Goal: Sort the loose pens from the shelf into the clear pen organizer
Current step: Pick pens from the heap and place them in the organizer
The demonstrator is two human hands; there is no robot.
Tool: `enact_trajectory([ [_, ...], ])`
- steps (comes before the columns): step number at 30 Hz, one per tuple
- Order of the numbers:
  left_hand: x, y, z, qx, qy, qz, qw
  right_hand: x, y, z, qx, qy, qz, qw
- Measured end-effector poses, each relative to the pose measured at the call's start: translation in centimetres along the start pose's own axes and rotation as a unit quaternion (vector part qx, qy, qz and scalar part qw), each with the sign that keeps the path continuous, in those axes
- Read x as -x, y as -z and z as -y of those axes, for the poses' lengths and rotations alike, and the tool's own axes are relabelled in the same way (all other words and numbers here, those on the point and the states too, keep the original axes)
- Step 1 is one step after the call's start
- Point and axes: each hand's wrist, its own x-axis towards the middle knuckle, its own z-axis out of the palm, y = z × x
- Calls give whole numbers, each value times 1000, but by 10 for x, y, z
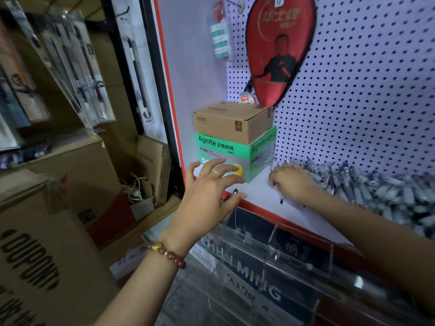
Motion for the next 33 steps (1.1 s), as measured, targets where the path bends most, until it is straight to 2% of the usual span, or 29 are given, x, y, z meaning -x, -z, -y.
enact_trajectory([
  [4,1,3,-2,-3,-17,51,999,8,16,1,-10,51,-55,997],
  [9,1,5,-2,11,19,58,998,21,46,3,-53,163,-266,949],
  [12,1,4,-1,4,31,37,999,26,69,15,-168,102,-335,922],
  [15,3,4,3,-9,57,5,998,31,91,33,-367,22,-359,858],
  [19,4,5,16,45,88,0,995,32,115,55,-616,-56,-322,717],
  [21,5,5,19,87,105,2,991,31,123,63,-700,-111,-280,647],
  [24,6,2,21,137,129,3,982,31,126,69,-780,-187,-186,567],
  [25,6,1,22,150,133,3,980,30,126,70,-811,-201,-162,526],
  [28,5,3,23,175,130,10,976,26,126,71,-899,-228,-60,370],
  [29,5,3,24,177,127,12,976,25,125,73,-913,-226,-28,337],
  [30,5,4,24,178,125,13,976,25,125,75,-921,-216,-3,325],
  [31,6,3,25,178,121,13,976,26,125,79,-923,-198,19,329],
  [32,6,3,25,178,119,14,977,28,125,84,-920,-171,41,351],
  [33,6,4,25,175,116,14,978,30,125,87,-904,-141,63,398],
])
